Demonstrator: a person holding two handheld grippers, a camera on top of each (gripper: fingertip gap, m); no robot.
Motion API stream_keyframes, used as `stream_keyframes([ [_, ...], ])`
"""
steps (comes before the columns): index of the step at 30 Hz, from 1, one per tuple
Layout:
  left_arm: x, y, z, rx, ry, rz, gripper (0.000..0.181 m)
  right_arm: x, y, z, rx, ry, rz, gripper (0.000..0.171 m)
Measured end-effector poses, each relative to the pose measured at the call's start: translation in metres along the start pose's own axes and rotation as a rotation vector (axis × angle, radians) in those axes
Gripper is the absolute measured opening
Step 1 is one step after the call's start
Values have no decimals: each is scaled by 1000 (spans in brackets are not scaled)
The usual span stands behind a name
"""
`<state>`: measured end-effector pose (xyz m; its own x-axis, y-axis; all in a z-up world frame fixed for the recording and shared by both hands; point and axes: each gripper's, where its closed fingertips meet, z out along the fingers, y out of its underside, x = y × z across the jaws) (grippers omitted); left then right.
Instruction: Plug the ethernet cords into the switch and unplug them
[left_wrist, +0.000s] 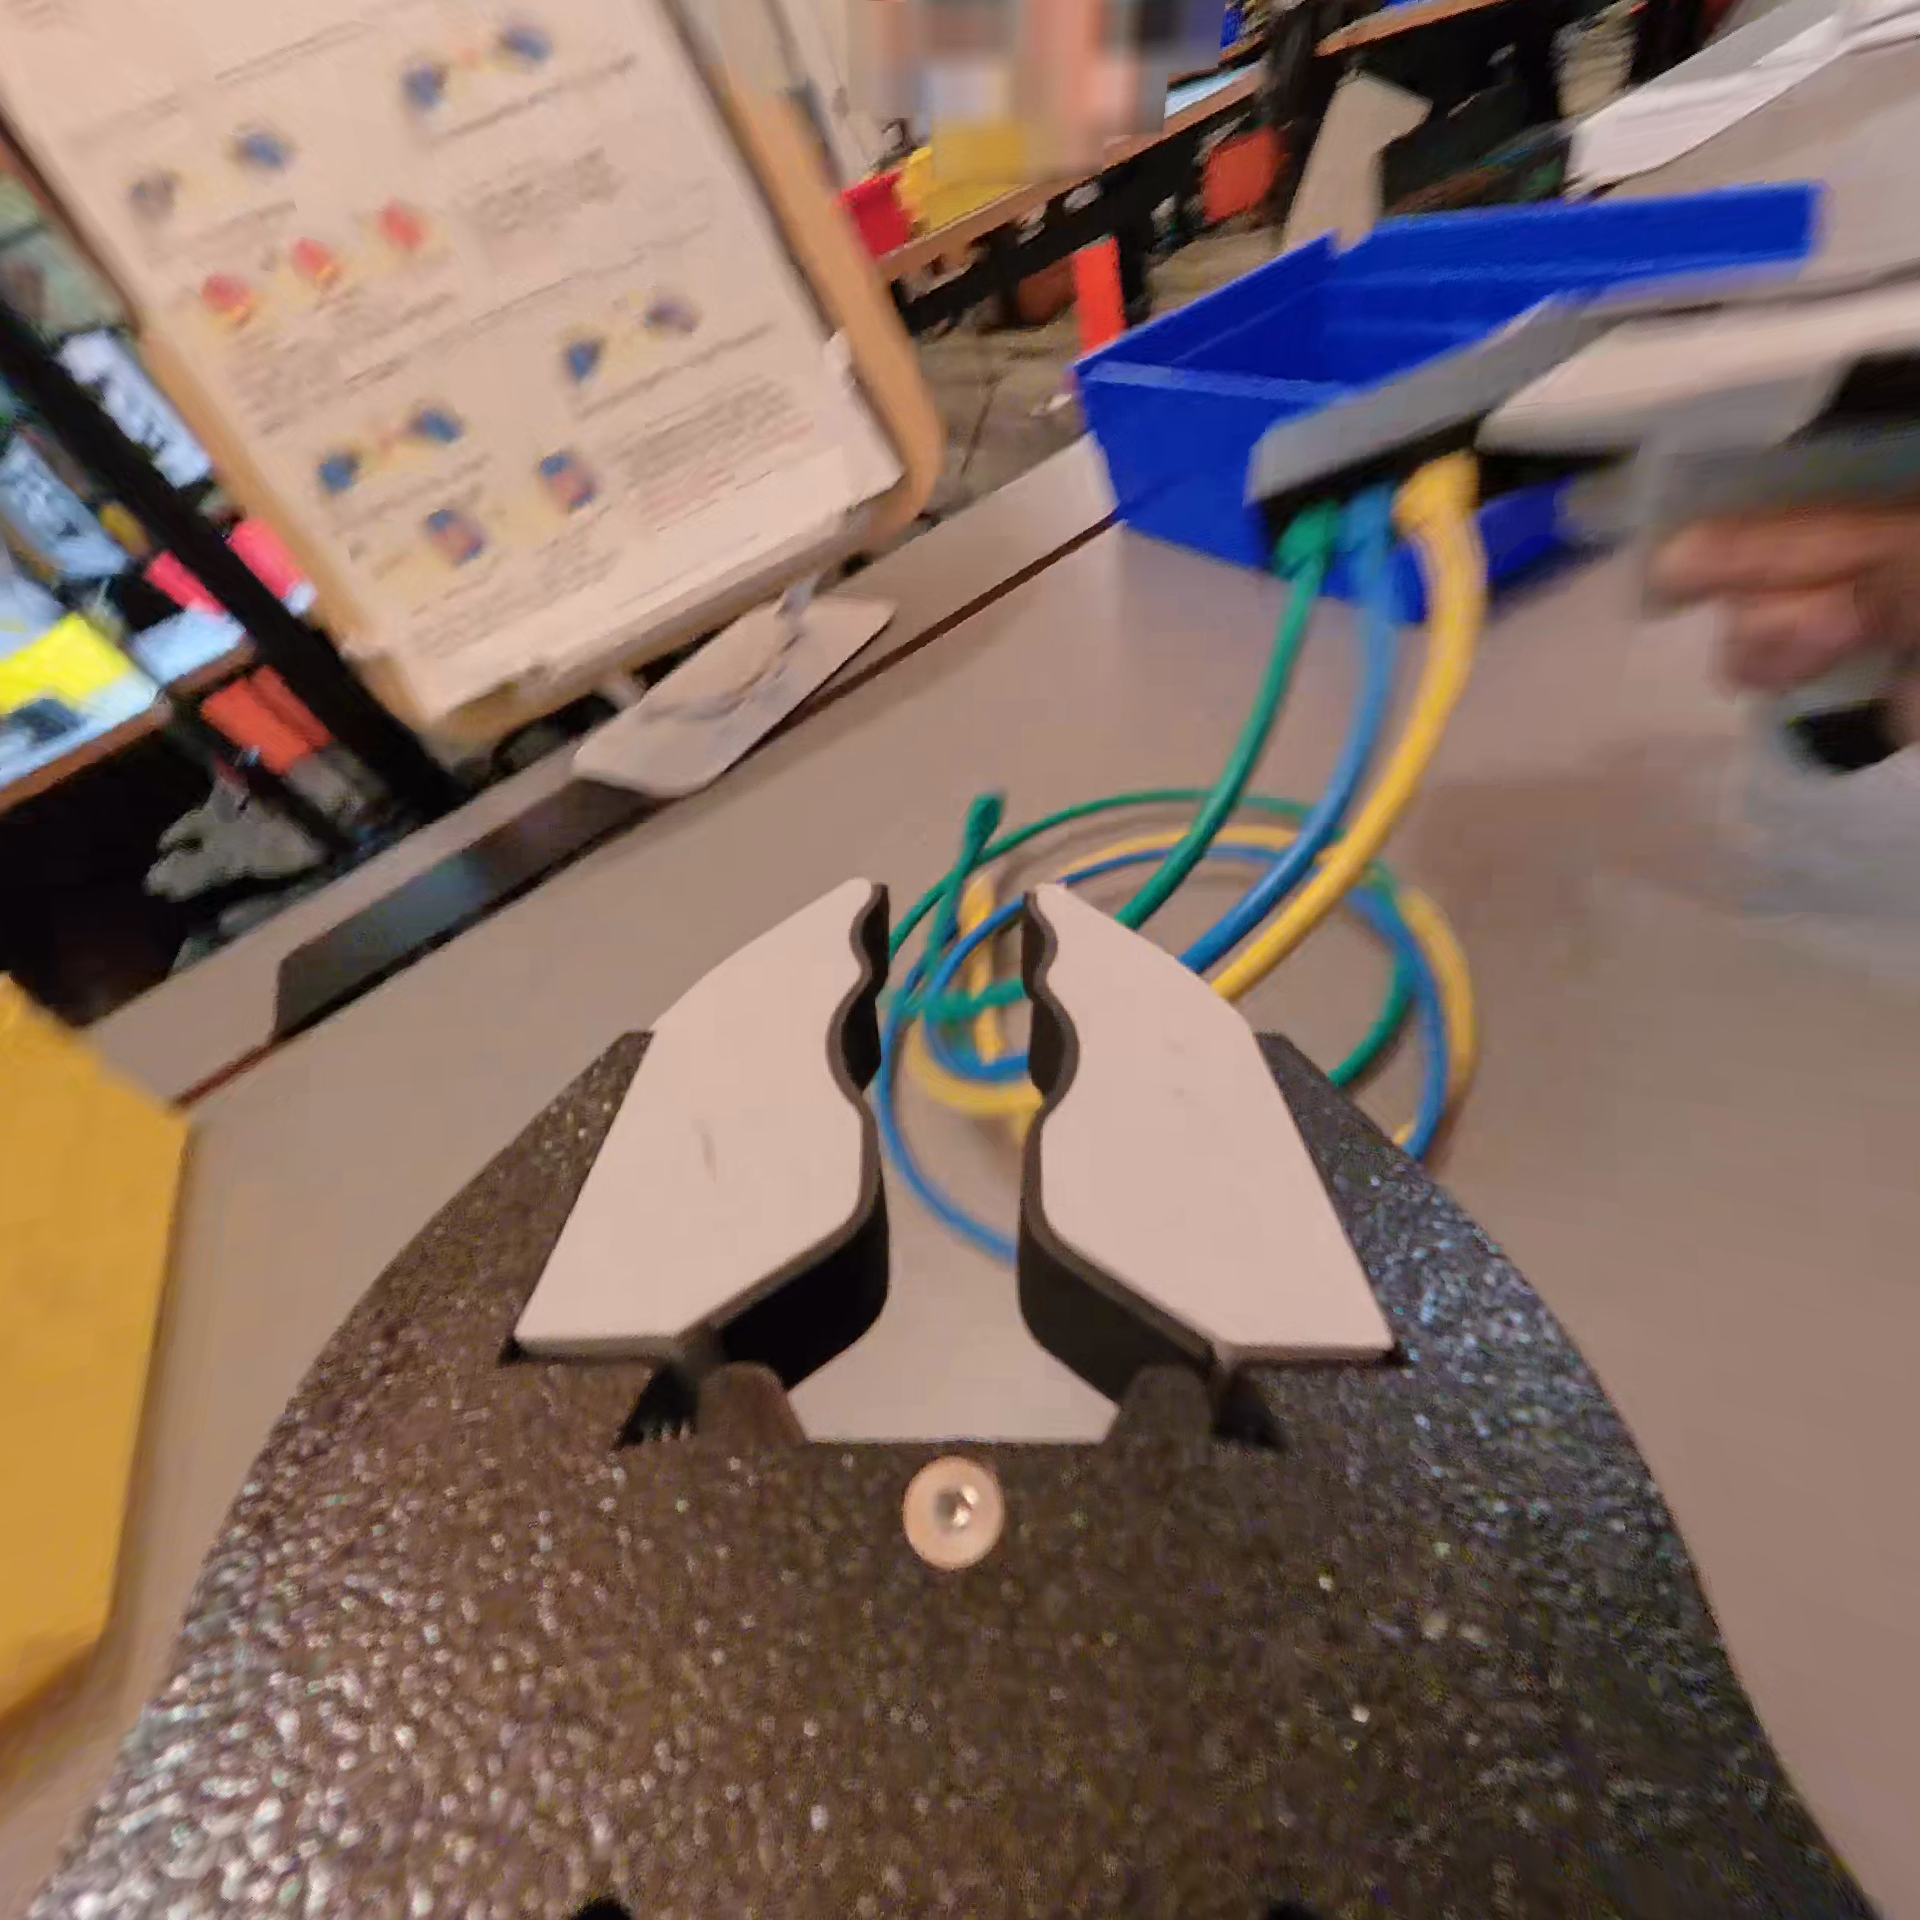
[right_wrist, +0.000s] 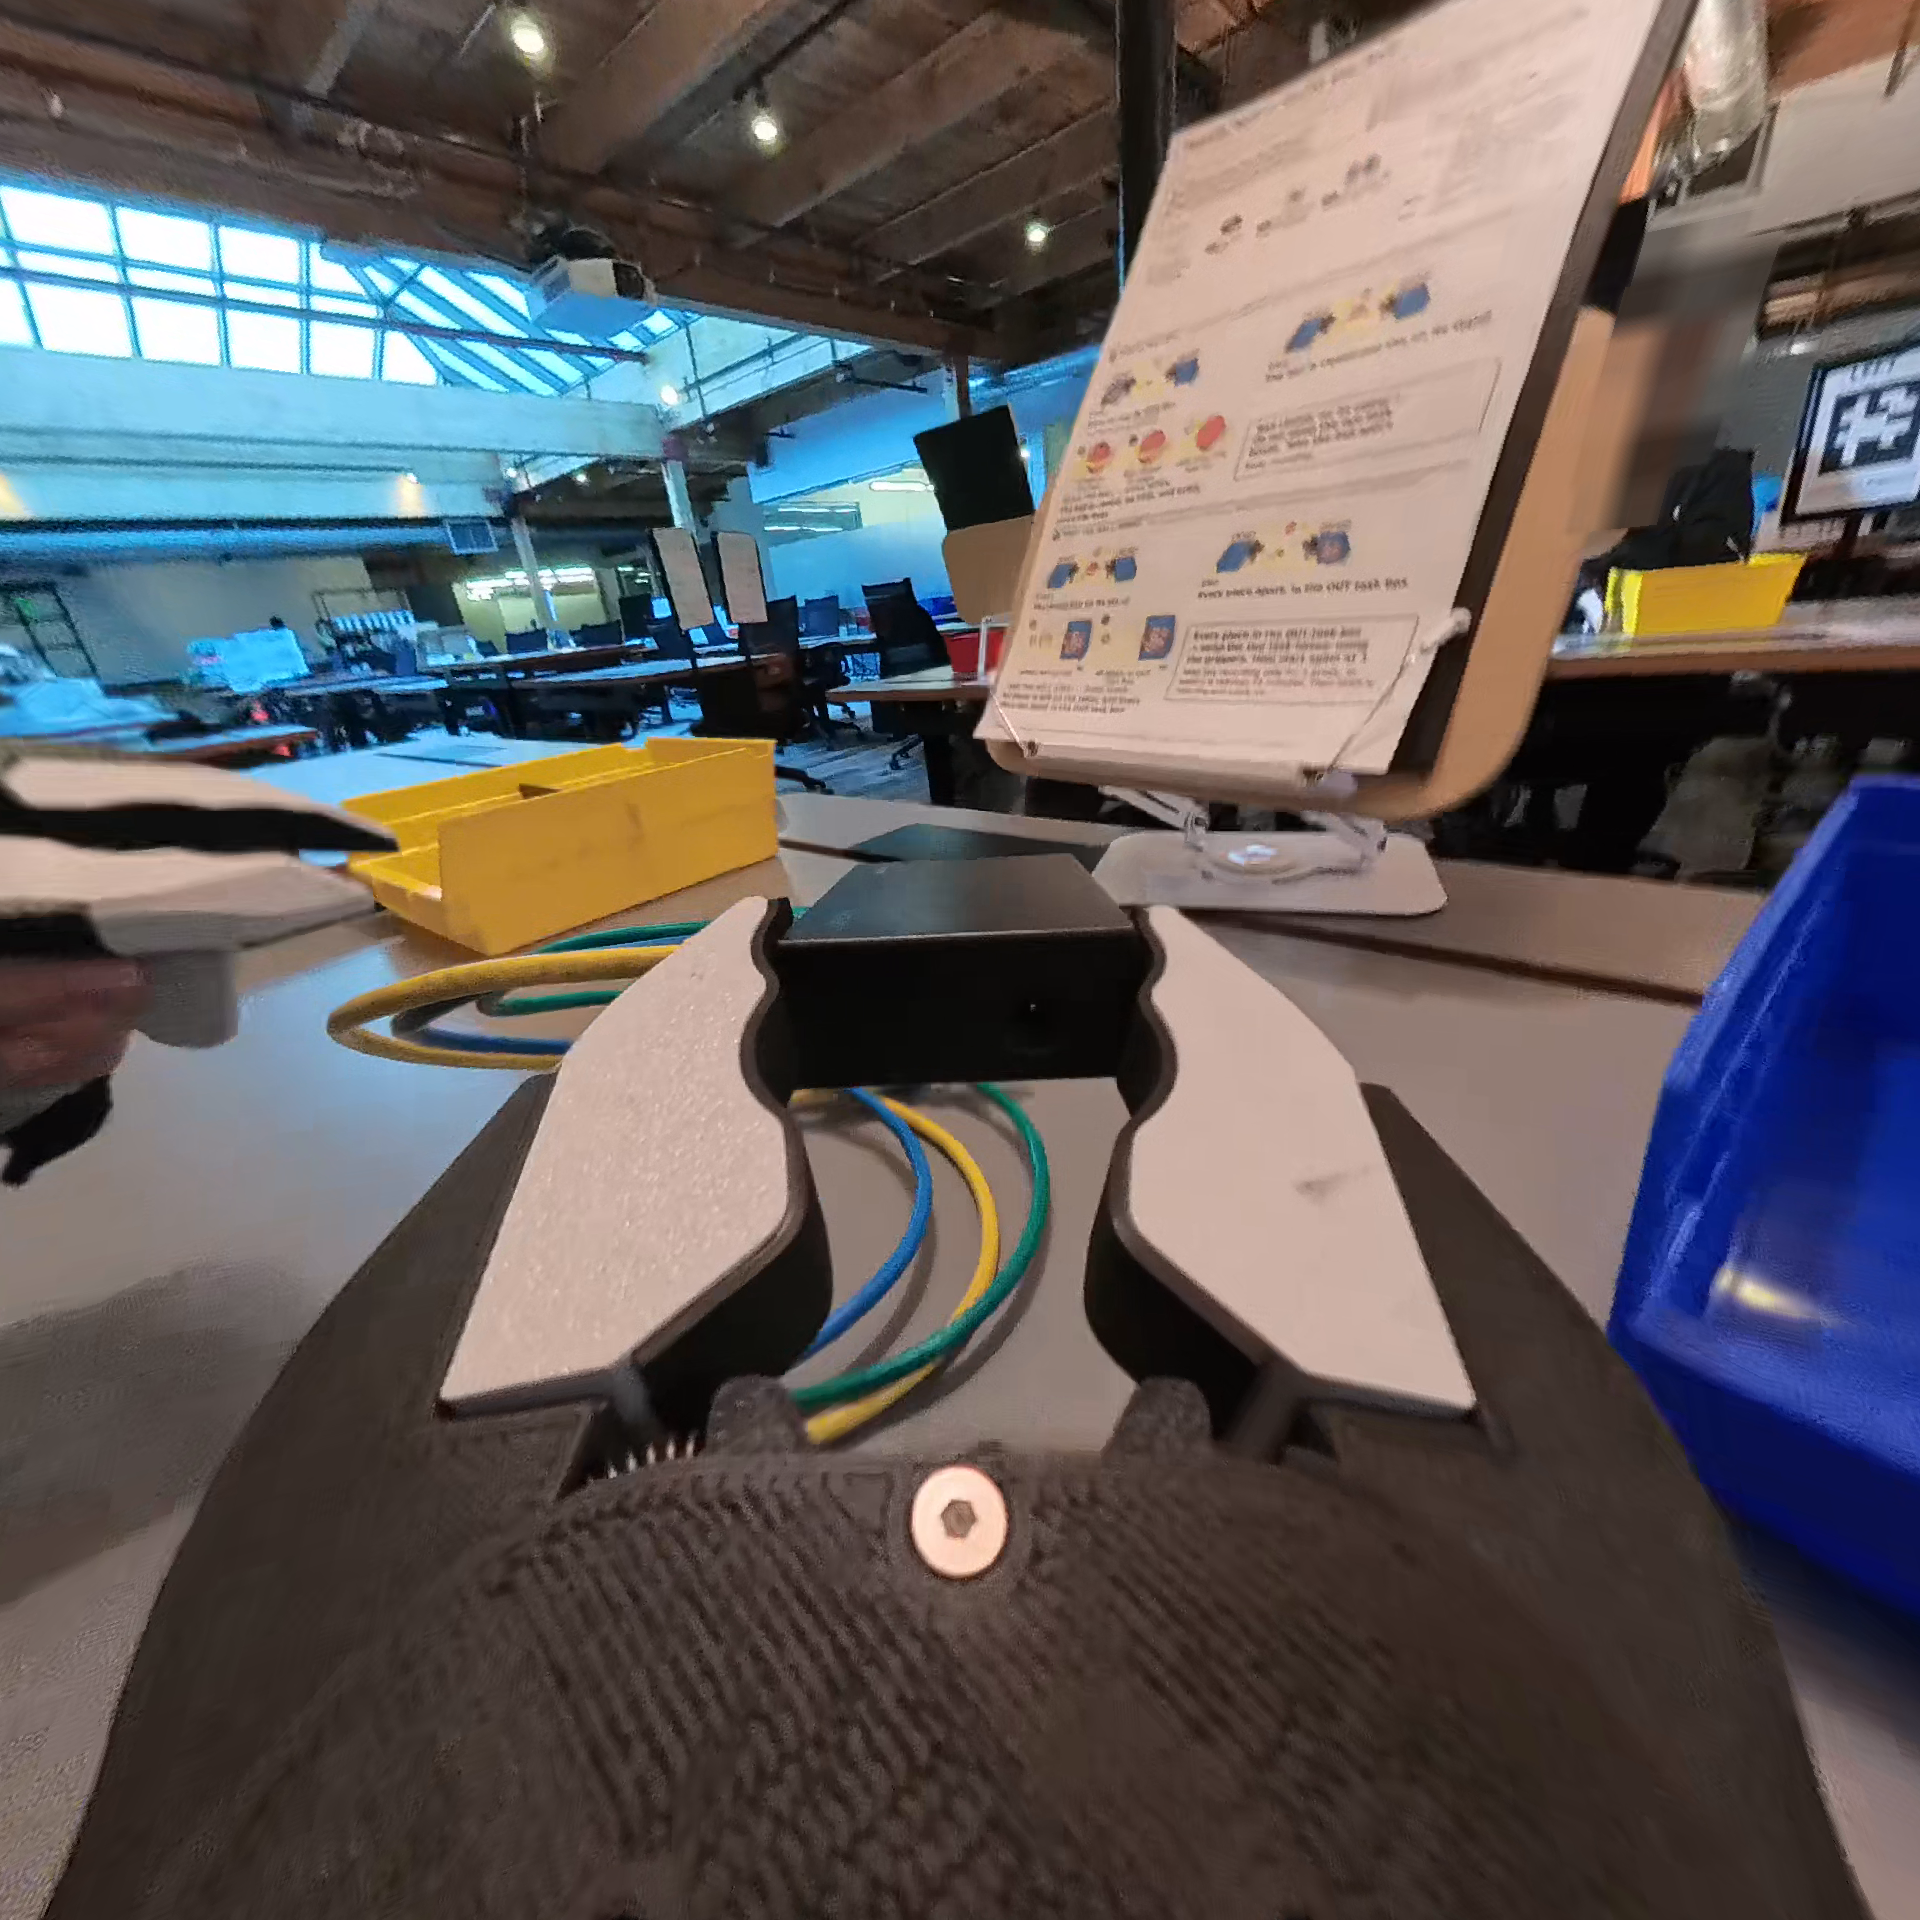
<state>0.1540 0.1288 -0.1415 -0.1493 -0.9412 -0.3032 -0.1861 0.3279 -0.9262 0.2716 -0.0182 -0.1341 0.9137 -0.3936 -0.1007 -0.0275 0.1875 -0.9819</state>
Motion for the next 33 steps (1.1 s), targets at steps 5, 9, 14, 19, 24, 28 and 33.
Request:
stream_keyframes([
  [5,-56,97,-18,-184,-95,-107,24,-6,-77,20,67,-5,-170,61],
  [9,-71,125,-26,-199,-123,-208,24,8,-162,42,108,10,-337,62],
  [14,-79,126,-24,-188,-117,-271,24,34,-273,55,177,101,-502,61],
  [19,-79,127,-23,-195,-101,-283,24,99,-353,42,158,398,-703,62],
  [24,-81,128,-19,-199,-69,-317,24,181,-332,22,37,623,-685,62],
  [28,-81,124,-22,-164,-43,-348,21,234,-240,-1,-96,700,-533,62],
  [33,-81,119,-26,-120,-36,-348,17,255,-135,-32,-224,737,-437,62],
])
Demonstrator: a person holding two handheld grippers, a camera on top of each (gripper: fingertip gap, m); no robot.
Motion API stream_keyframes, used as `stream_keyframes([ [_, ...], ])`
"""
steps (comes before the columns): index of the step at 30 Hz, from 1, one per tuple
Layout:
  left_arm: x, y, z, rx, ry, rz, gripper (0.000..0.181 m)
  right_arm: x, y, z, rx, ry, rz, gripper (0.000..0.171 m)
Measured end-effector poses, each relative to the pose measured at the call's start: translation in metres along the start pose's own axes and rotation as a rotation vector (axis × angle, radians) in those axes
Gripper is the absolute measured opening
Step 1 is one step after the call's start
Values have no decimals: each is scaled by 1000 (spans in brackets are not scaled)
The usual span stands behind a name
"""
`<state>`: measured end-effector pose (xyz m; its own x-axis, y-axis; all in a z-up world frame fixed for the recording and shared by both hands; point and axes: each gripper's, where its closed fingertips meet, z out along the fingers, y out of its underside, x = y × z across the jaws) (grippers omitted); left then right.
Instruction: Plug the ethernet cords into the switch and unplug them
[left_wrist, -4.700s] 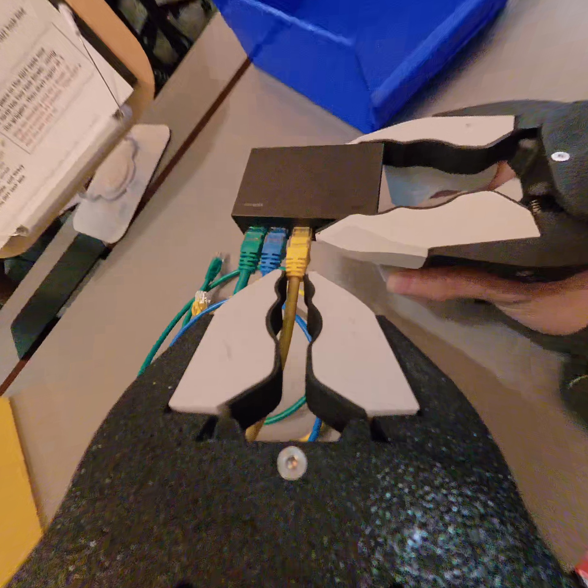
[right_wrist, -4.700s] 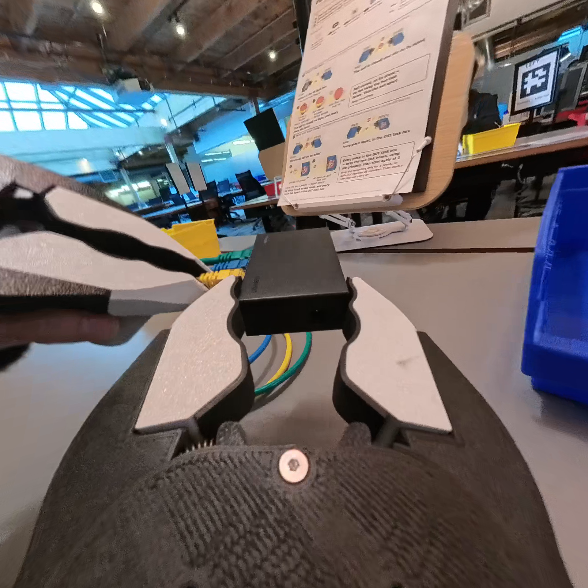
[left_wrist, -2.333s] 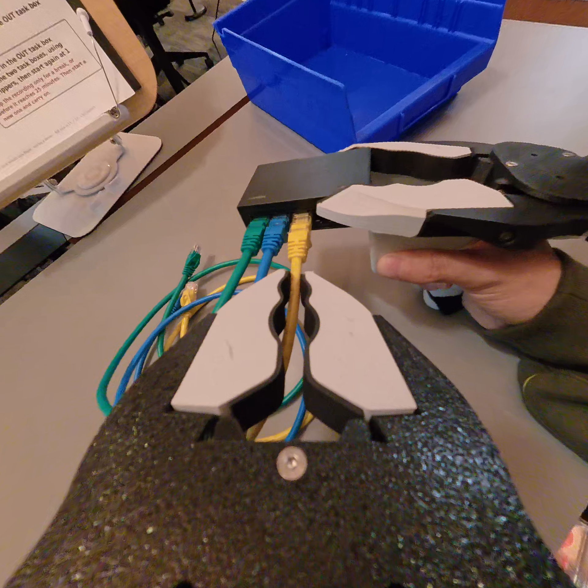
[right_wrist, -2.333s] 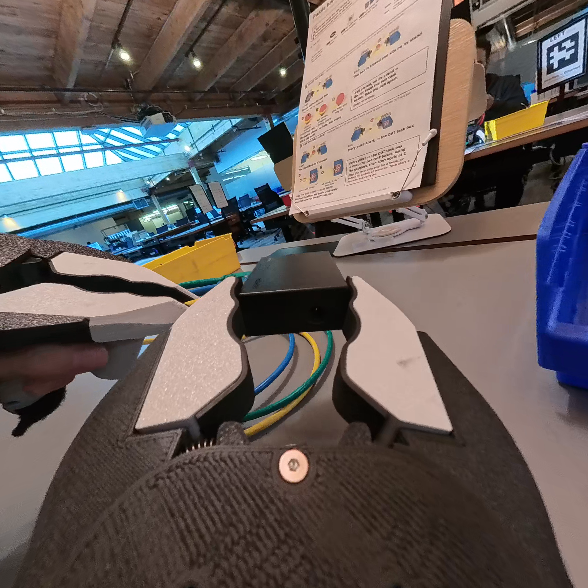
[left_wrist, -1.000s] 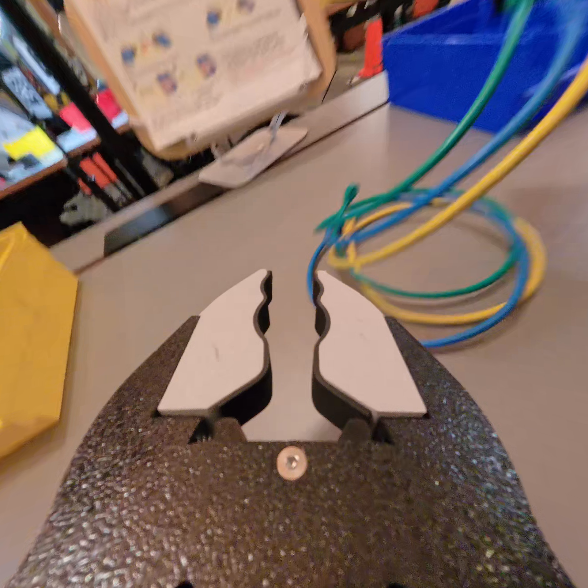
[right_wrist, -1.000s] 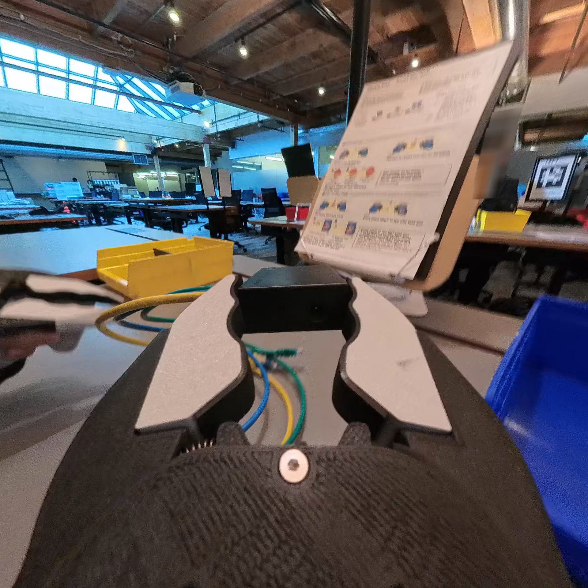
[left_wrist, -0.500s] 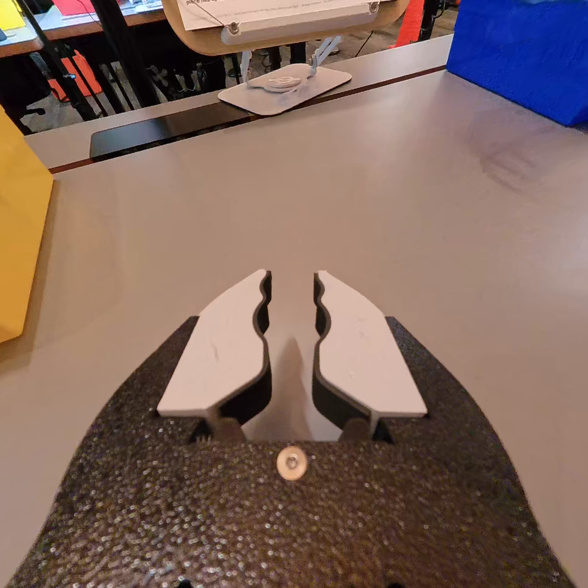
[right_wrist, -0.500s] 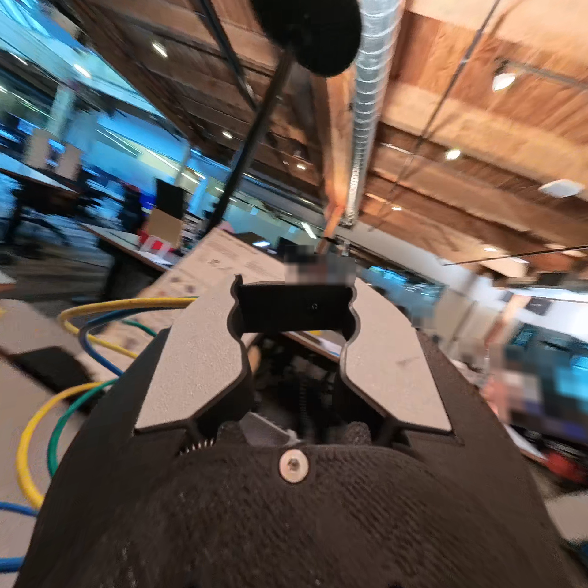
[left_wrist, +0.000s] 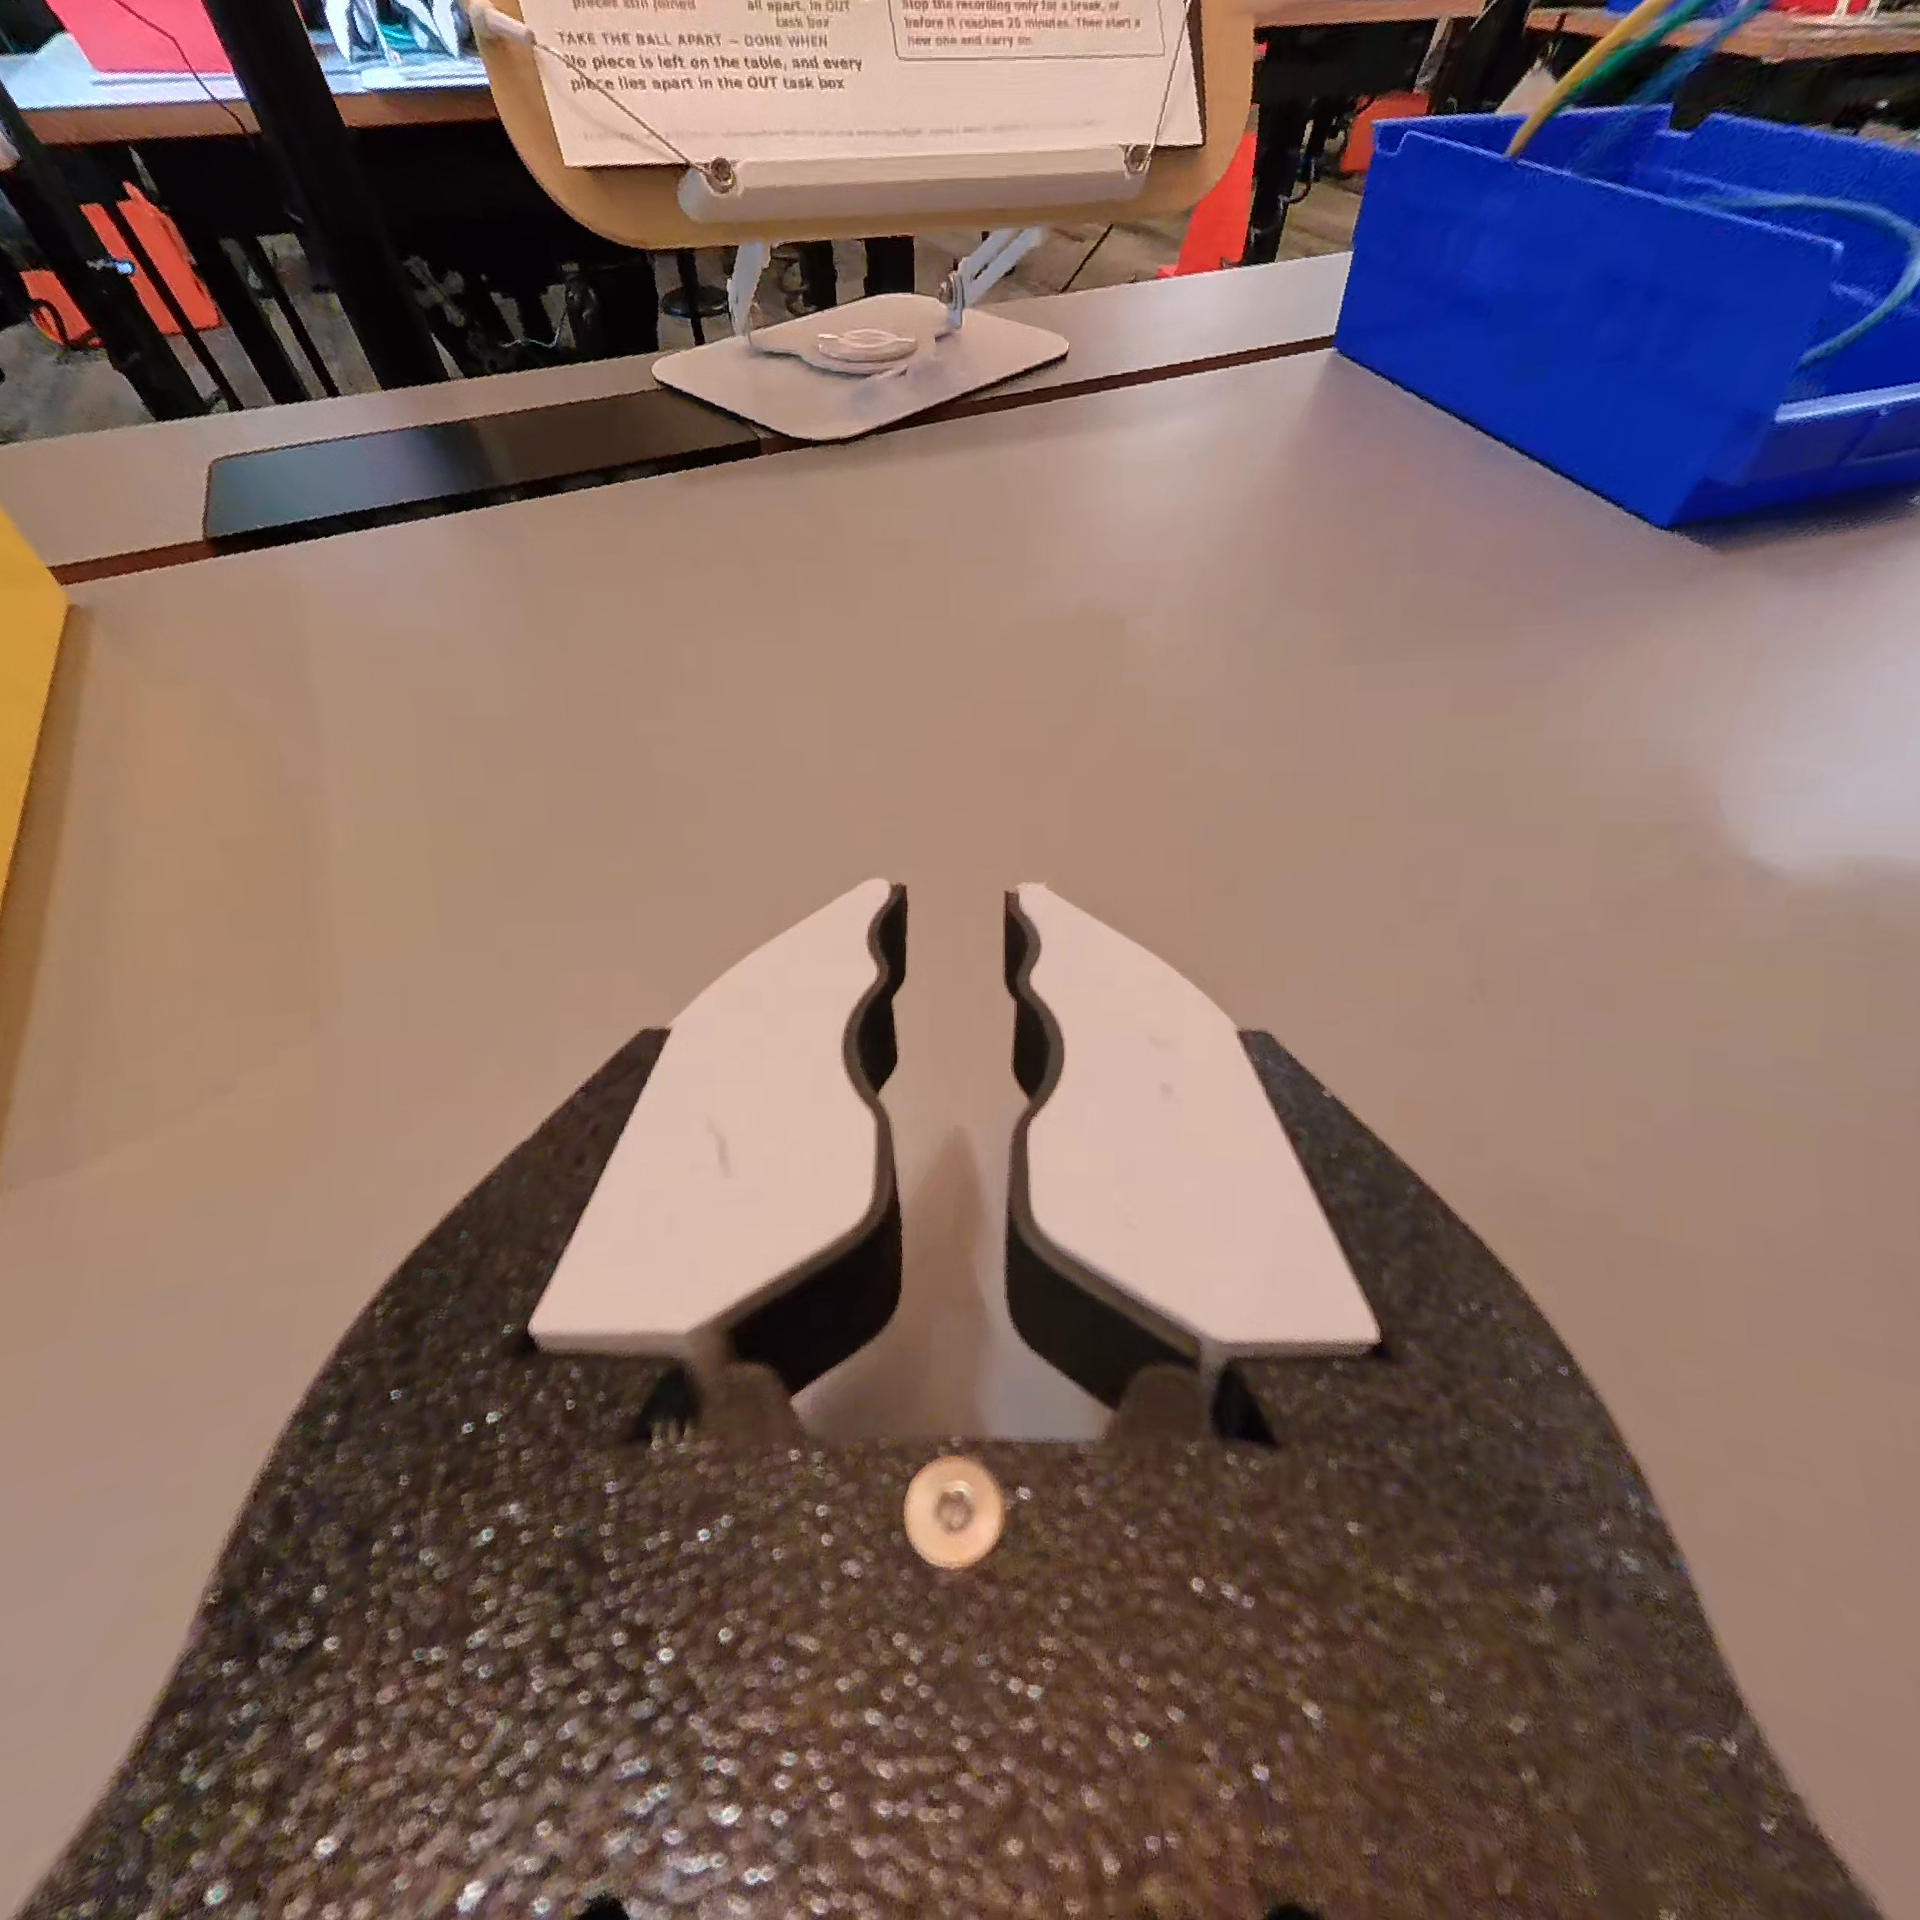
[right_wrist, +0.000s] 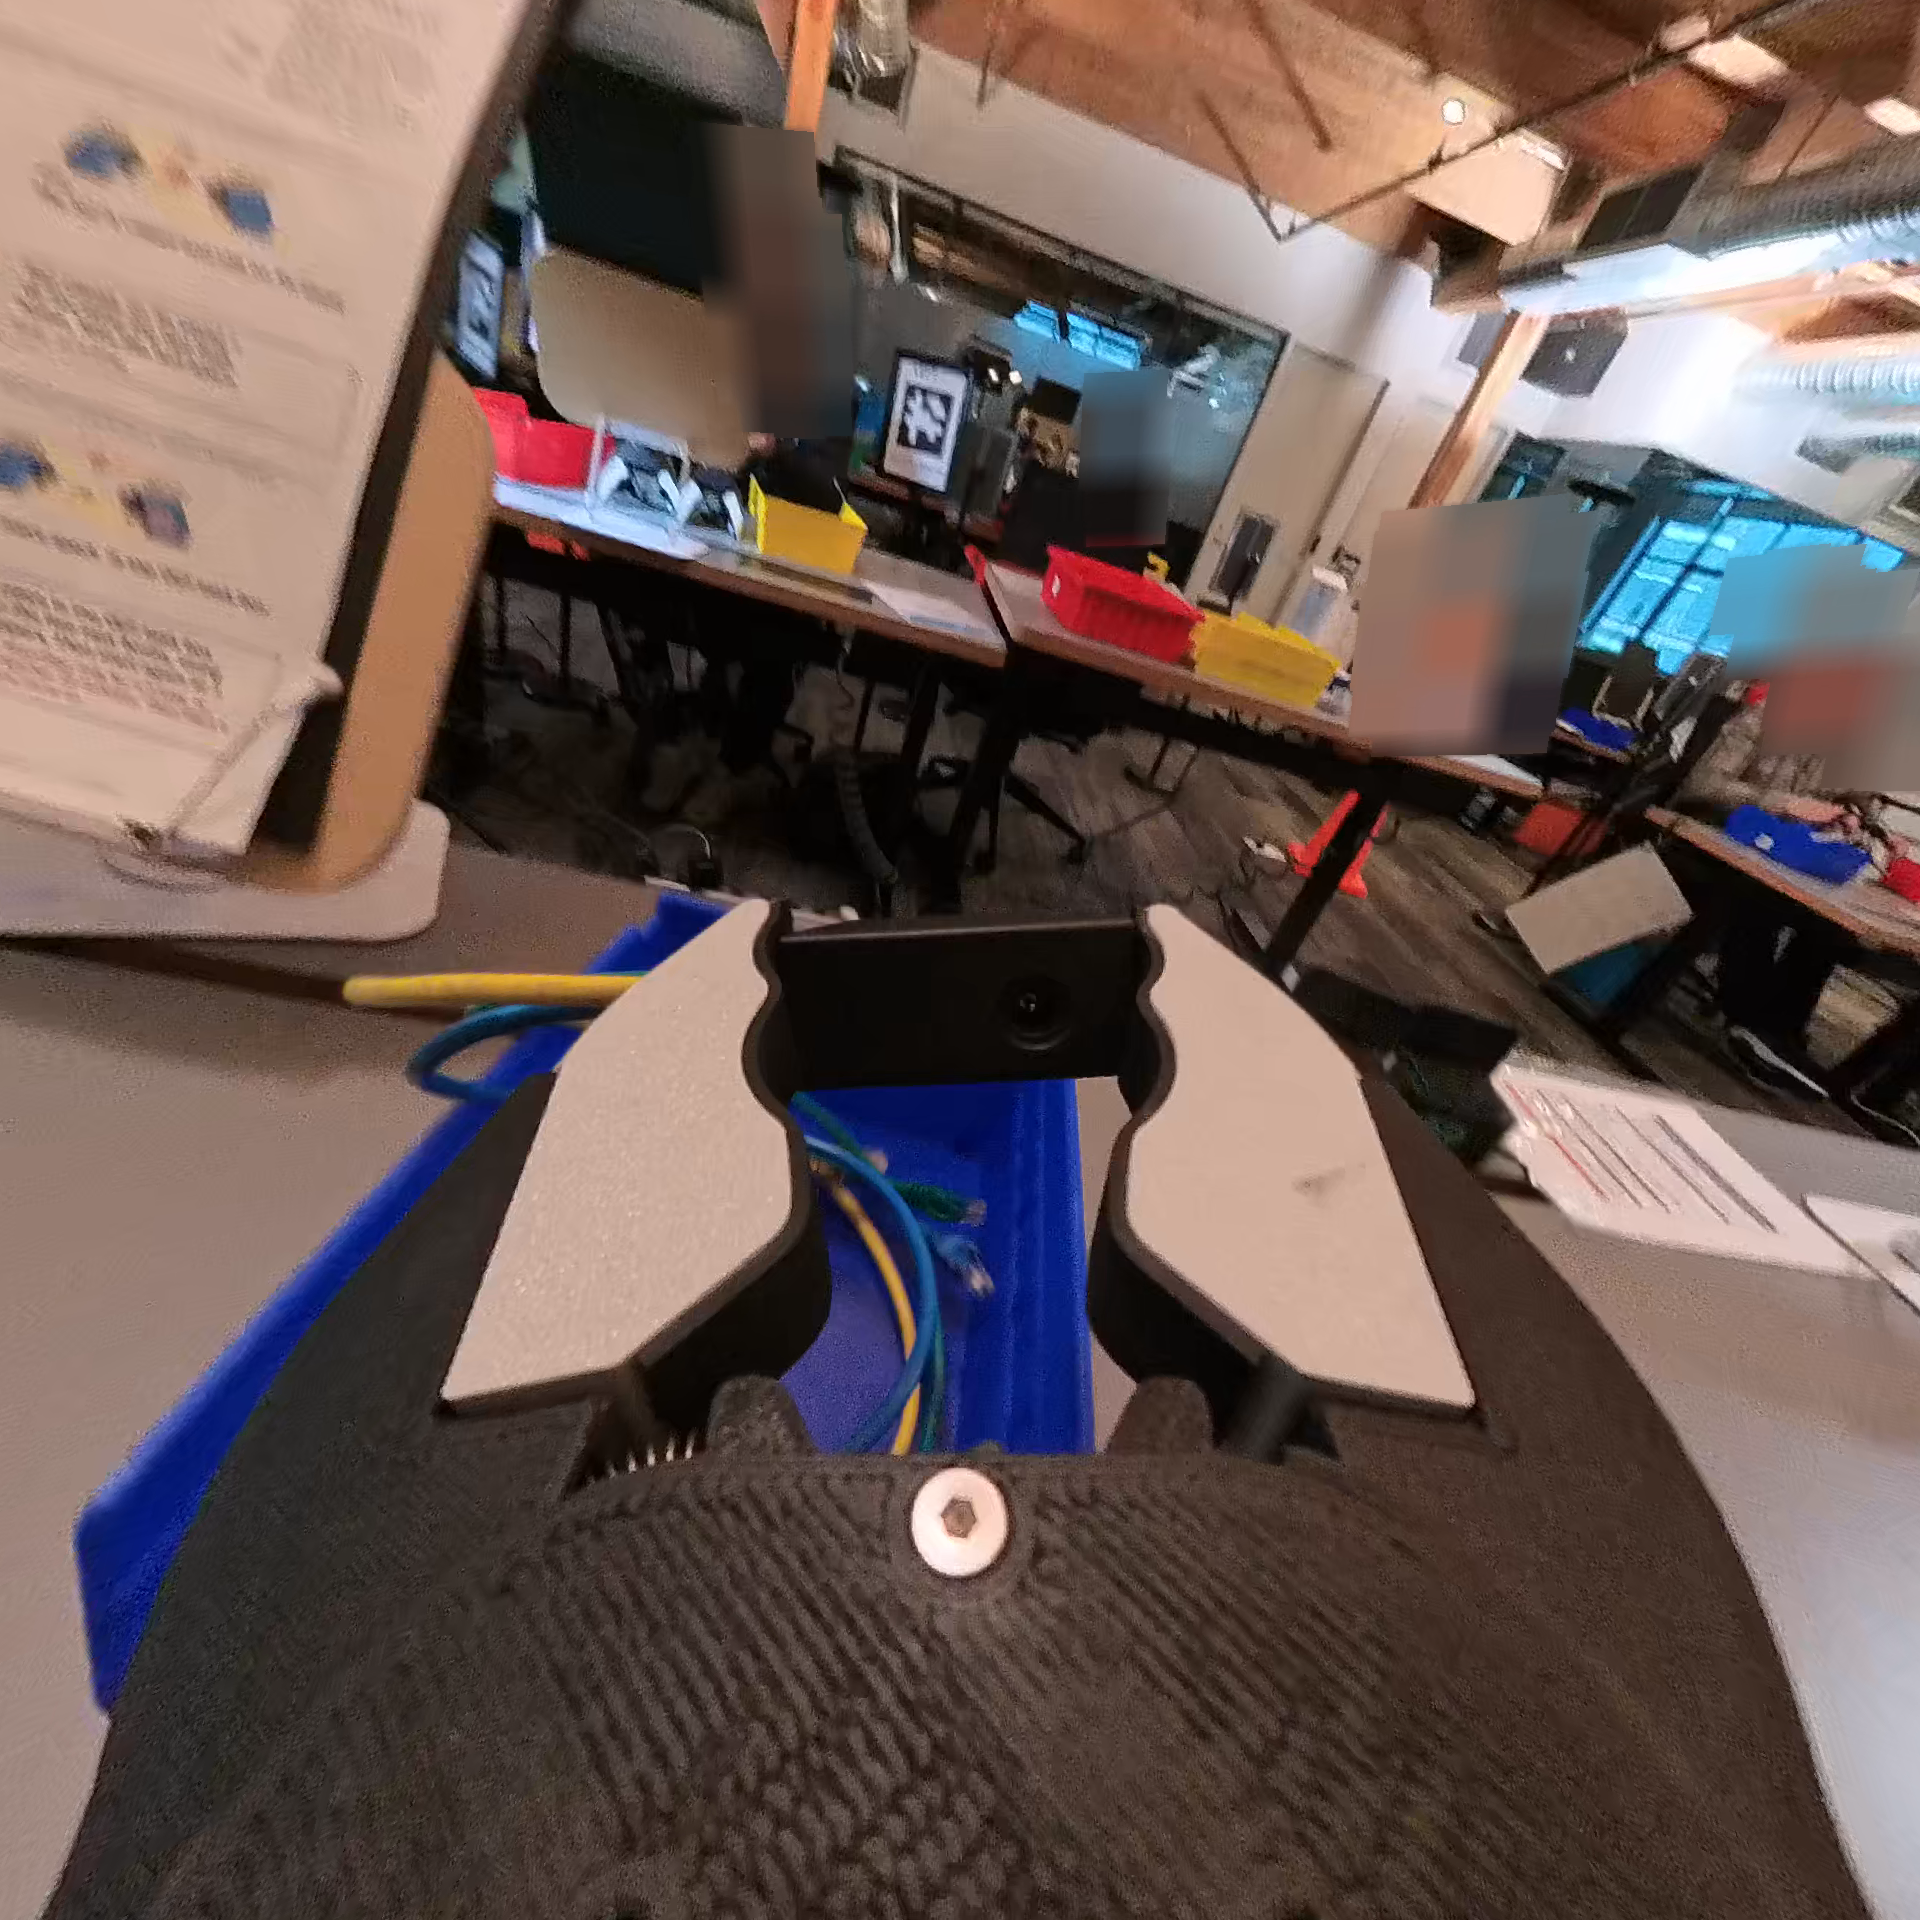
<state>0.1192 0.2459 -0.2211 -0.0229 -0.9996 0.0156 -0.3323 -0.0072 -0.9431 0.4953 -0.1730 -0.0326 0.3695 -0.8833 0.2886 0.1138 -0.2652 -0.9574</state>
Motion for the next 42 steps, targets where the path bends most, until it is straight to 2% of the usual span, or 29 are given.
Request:
stream_keyframes([
  [5,5,3,2,-23,-25,76,17,1,67,-17,-130,45,-115,61],
  [9,8,5,4,-45,-50,134,17,-18,127,-21,-376,-42,-334,63],
  [11,9,7,6,-61,-61,161,17,-24,146,-25,-446,-94,-358,65],
  [12,10,9,7,-73,-67,174,17,-34,154,-29,-478,-178,-342,57],
  [16,10,17,14,-147,-121,244,18,-29,150,-39,-496,-149,-338,70],
  [18,20,18,22,-178,-117,273,22,-27,140,-49,-481,-112,-242,81],
  [21,57,8,41,-206,-29,272,32,-36,126,-74,-409,-93,-54,88],
  [24,113,-22,69,-201,99,253,43,-51,131,-98,-348,-80,87,91],
  [29,218,-83,128,-197,327,142,76,-50,143,-121,-239,32,244,100],
  [31,250,-100,159,-222,360,102,84,-40,139,-121,-209,49,254,105],
  [34,280,-117,213,-284,315,96,90,-18,139,-125,-246,106,237,109],
  [37,287,-118,266,-369,176,166,86,-12,143,-128,-262,106,259,109],
  [41,294,-100,312,-511,86,132,61,-21,137,-126,-248,37,310,106],
  [42,291,-97,320,-520,57,160,46,-23,132,-126,-232,29,304,105],
])
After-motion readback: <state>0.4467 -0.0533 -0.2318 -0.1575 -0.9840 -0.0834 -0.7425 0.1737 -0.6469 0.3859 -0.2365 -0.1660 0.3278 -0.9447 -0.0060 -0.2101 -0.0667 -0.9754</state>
